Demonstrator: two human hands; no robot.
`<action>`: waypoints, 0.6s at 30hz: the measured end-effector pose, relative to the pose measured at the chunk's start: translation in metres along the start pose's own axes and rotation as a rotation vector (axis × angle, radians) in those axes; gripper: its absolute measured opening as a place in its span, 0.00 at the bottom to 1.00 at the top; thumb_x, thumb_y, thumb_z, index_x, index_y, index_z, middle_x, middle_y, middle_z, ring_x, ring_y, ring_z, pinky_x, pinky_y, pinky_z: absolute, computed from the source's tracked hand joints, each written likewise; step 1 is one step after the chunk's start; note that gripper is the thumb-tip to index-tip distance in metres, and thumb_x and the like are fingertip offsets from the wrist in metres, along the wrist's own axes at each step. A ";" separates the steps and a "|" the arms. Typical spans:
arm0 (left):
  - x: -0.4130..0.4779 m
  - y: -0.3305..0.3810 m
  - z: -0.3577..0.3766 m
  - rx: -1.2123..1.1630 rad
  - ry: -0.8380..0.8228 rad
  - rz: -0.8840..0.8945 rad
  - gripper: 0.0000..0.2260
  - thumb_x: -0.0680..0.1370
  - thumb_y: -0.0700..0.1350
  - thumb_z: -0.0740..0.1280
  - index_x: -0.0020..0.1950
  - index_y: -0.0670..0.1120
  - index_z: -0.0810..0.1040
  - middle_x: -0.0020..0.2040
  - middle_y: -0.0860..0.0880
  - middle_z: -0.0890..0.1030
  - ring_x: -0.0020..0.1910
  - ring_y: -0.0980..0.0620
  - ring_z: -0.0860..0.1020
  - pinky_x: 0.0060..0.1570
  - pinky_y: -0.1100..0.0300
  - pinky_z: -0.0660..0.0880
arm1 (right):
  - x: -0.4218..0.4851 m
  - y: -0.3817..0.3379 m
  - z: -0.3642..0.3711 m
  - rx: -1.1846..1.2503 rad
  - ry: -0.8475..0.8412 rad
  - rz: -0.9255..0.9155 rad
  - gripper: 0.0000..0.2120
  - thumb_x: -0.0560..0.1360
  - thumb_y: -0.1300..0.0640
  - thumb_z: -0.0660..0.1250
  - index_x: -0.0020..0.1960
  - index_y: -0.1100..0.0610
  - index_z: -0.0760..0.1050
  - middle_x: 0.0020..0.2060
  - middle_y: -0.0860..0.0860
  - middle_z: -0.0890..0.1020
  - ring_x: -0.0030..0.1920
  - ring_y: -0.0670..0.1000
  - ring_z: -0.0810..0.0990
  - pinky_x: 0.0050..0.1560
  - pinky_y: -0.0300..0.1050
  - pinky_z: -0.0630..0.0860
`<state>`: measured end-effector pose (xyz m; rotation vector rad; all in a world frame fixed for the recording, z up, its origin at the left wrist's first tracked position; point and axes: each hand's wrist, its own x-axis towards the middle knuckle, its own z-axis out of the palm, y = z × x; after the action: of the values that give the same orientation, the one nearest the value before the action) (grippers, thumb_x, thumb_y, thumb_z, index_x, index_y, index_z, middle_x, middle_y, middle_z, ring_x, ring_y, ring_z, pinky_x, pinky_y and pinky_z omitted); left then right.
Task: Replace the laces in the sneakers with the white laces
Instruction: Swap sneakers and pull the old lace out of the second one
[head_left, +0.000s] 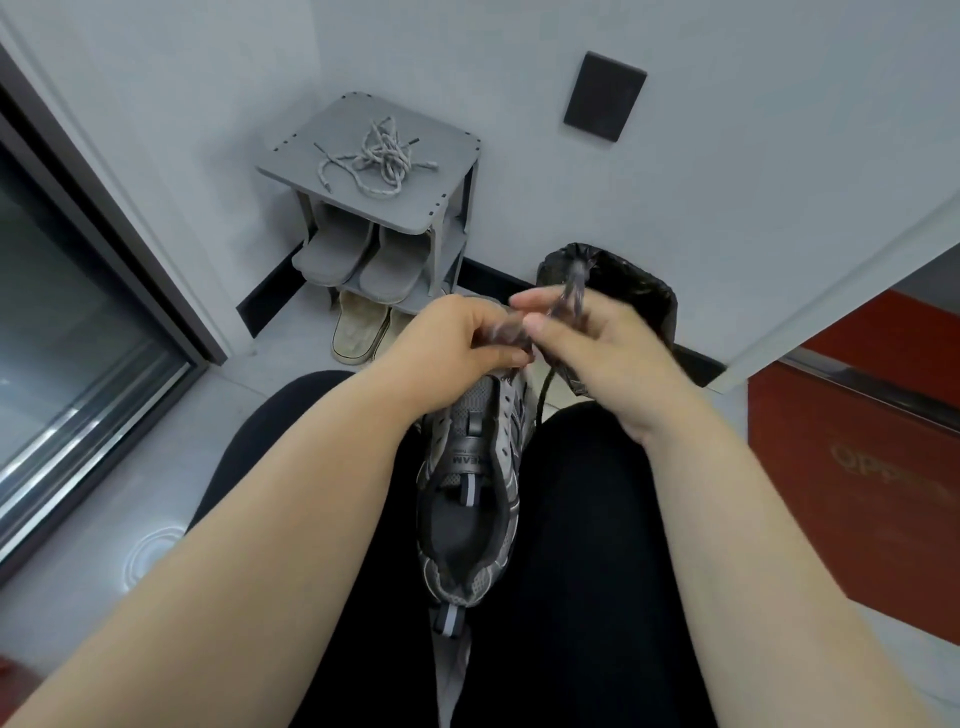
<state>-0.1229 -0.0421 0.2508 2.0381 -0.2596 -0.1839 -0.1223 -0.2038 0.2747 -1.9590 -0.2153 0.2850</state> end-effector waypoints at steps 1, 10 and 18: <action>0.000 0.000 0.000 0.014 0.003 0.012 0.04 0.73 0.36 0.68 0.41 0.44 0.81 0.46 0.46 0.83 0.45 0.51 0.81 0.51 0.57 0.76 | -0.003 0.004 0.003 0.070 -0.060 0.003 0.10 0.74 0.56 0.69 0.54 0.50 0.79 0.47 0.48 0.84 0.51 0.43 0.81 0.55 0.39 0.75; -0.001 0.002 0.003 0.044 0.017 0.036 0.12 0.72 0.38 0.69 0.36 0.54 0.79 0.39 0.55 0.76 0.45 0.48 0.77 0.50 0.55 0.74 | -0.006 0.009 0.011 0.042 0.058 0.088 0.11 0.64 0.63 0.77 0.42 0.53 0.81 0.38 0.55 0.85 0.40 0.49 0.84 0.50 0.52 0.81; -0.002 0.012 0.005 -0.121 0.061 -0.014 0.03 0.75 0.39 0.67 0.44 0.46 0.80 0.37 0.53 0.77 0.38 0.54 0.74 0.43 0.64 0.74 | -0.003 0.011 0.015 -0.164 0.110 0.050 0.08 0.62 0.62 0.77 0.36 0.60 0.79 0.28 0.55 0.76 0.30 0.46 0.73 0.34 0.46 0.71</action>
<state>-0.1272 -0.0518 0.2594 1.9220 -0.1922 -0.1427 -0.1294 -0.1961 0.2598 -2.1375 -0.1215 0.1960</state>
